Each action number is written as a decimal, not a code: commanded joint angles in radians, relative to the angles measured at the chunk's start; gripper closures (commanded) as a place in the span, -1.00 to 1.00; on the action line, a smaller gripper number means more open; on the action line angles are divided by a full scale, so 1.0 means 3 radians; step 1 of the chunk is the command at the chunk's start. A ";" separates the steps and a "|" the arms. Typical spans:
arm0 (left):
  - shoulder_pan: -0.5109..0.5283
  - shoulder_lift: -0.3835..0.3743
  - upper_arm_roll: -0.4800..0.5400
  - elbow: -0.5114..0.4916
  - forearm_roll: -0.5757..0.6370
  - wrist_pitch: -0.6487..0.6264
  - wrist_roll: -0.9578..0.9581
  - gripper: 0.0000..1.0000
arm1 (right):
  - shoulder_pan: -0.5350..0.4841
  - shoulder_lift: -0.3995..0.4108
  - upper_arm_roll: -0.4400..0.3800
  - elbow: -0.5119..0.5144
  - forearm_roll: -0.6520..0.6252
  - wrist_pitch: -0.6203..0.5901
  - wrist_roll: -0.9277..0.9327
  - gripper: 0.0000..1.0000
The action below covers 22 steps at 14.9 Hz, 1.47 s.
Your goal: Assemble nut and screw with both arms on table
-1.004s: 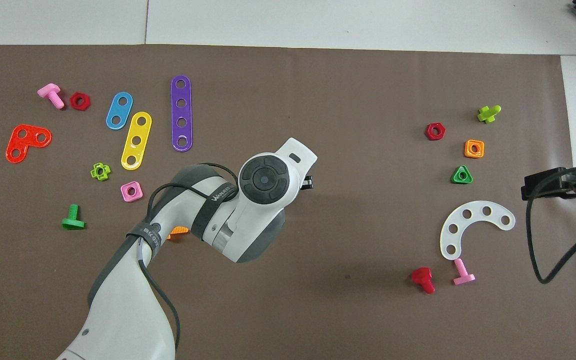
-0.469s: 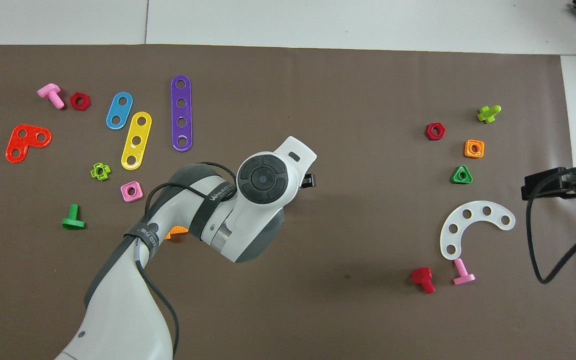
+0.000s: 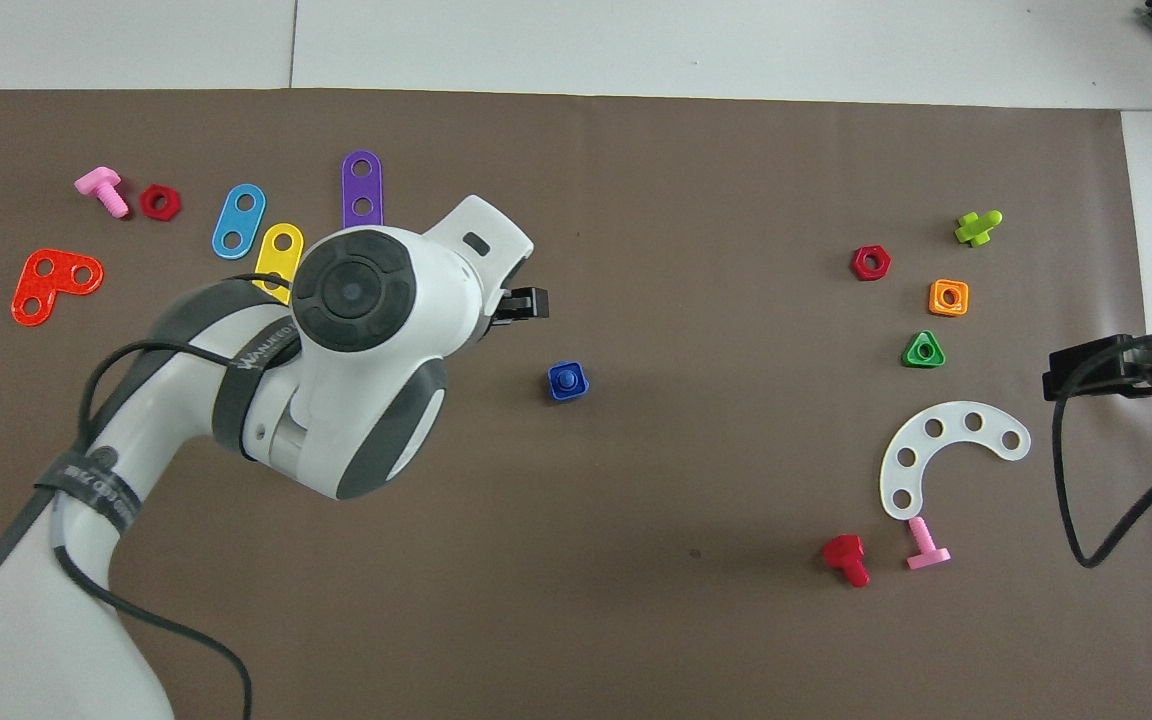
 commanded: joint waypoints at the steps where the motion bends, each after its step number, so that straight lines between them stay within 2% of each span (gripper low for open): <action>1: 0.0306 -0.0236 -0.0029 -0.0090 0.0054 -0.0337 0.0486 -1.00 | -0.0041 -0.0074 0.0026 -0.0092 0.0012 0.0075 -0.0109 -1.00; 6: 0.0930 -0.0589 -0.0029 -0.0075 0.0049 -0.0741 0.1284 -1.00 | -0.0041 -0.0074 0.0026 -0.0092 0.0012 0.0075 -0.0109 -1.00; 9: 0.1232 -0.0830 -0.0024 -0.0019 0.0044 -0.1140 0.1388 -1.00 | -0.0041 -0.0074 0.0026 -0.0097 0.0012 0.0075 -0.0109 -1.00; 13: 0.1534 -0.0769 -0.0014 0.0552 0.0008 -0.1712 0.1878 -1.00 | -0.0041 -0.0074 0.0026 -0.0092 0.0012 0.0075 -0.0109 -1.00; 17: 0.1698 -0.0560 -0.0009 0.1110 0.0013 -0.2245 0.2068 -1.00 | -0.0041 -0.0074 0.0021 -0.0092 0.0012 0.0075 -0.0109 -1.00; 22: 0.1698 -0.0595 -0.0014 0.1214 0.0003 -0.2322 0.2078 -1.00 | -0.0041 -0.0074 0.0026 -0.0092 0.0012 0.0075 -0.0109 -1.00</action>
